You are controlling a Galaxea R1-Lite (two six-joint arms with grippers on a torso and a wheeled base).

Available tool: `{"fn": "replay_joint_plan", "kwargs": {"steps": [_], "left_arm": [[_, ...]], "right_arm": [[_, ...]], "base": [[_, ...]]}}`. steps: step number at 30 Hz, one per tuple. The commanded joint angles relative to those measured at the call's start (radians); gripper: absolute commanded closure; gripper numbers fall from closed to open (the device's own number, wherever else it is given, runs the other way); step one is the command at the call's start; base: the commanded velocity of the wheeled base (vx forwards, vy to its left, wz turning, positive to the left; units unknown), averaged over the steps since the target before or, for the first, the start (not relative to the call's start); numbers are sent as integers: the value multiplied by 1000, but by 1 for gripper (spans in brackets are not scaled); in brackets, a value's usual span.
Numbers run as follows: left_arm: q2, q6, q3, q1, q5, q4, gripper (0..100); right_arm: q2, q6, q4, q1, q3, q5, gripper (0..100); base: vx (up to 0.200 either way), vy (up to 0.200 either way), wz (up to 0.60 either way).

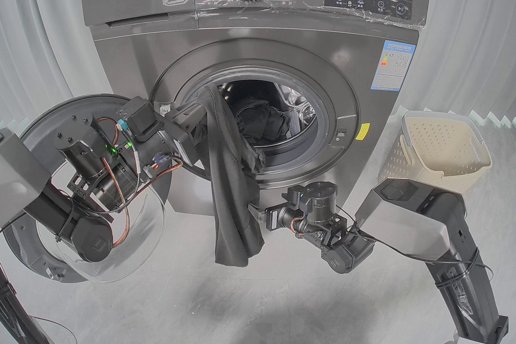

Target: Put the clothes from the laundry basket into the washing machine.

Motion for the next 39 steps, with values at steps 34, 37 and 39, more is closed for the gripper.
{"fn": "replay_joint_plan", "kwargs": {"steps": [34, 37, 39], "left_arm": [[1, 0, -5, 8, 0, 0, 100], [-2, 0, -5, 8, 0, 0, 100], [-2, -2, -5, 8, 0, 0, 100]], "right_arm": [[73, 20, -26, 34, -86, 5, 0], [93, 18, -24, 20, -98, 5, 0], [104, 17, -24, 12, -100, 5, 0]], "base": [[0, 0, 0], [0, 0, 0], [0, 0, 0]]}}
